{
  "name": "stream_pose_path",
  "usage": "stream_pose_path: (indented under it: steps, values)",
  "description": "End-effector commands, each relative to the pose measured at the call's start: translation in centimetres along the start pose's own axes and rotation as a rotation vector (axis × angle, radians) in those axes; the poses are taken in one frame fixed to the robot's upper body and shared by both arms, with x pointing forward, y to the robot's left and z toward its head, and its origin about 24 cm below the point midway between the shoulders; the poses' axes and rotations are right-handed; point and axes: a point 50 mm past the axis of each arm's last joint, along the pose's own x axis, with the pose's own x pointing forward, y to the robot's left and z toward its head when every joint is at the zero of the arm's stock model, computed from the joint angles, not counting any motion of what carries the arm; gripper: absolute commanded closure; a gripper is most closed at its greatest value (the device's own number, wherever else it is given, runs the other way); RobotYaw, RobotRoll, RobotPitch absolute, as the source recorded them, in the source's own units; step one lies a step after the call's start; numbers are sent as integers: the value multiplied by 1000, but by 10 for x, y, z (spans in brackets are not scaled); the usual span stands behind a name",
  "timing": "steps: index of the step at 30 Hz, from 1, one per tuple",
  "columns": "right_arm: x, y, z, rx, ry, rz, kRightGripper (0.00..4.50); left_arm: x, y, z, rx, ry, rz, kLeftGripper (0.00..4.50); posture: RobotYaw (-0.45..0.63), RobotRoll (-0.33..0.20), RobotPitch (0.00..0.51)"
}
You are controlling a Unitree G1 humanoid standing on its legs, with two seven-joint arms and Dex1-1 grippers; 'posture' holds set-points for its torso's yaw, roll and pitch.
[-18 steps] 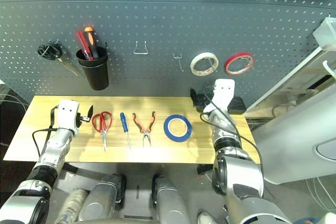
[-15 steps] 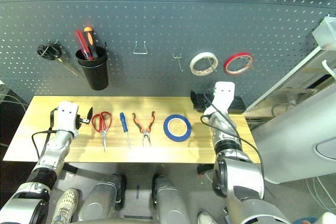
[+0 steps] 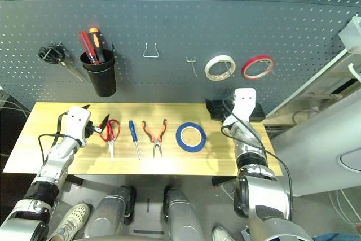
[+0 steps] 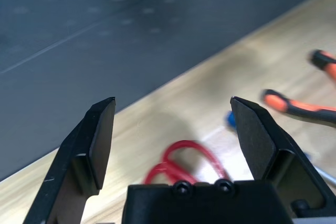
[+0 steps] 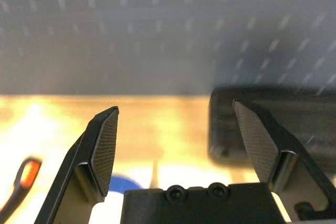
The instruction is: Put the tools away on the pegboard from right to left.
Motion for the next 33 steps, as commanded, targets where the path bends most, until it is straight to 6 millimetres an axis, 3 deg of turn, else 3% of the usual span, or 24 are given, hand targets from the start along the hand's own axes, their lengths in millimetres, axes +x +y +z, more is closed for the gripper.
stream_pose_path:
  steps: [1, 14, 24, 27, 33]
  values:
    - [-1, 8, -15, 5, 91, 15, 0, -1, -13, 1, 8, 17, -65, 35, 143, 0, 236]
    - [-5, 22, -47, -14, 294, 9, 0, -3, -31, 8, 9, 9, -115, 35, 151, 0, 295]
    - [-8, 26, -65, -17, 421, -30, 0, -6, -57, 19, 78, -78, -306, 35, 173, 0, 303]
    - [-7, 26, -65, -14, 437, -45, 601, -6, -64, 24, 103, -121, -371, 0, 168, 0, 296]
    - [-7, 24, -61, -9, 438, -68, 2672, -2, -71, 39, 117, -247, -424, 0, 154, 0, 274]
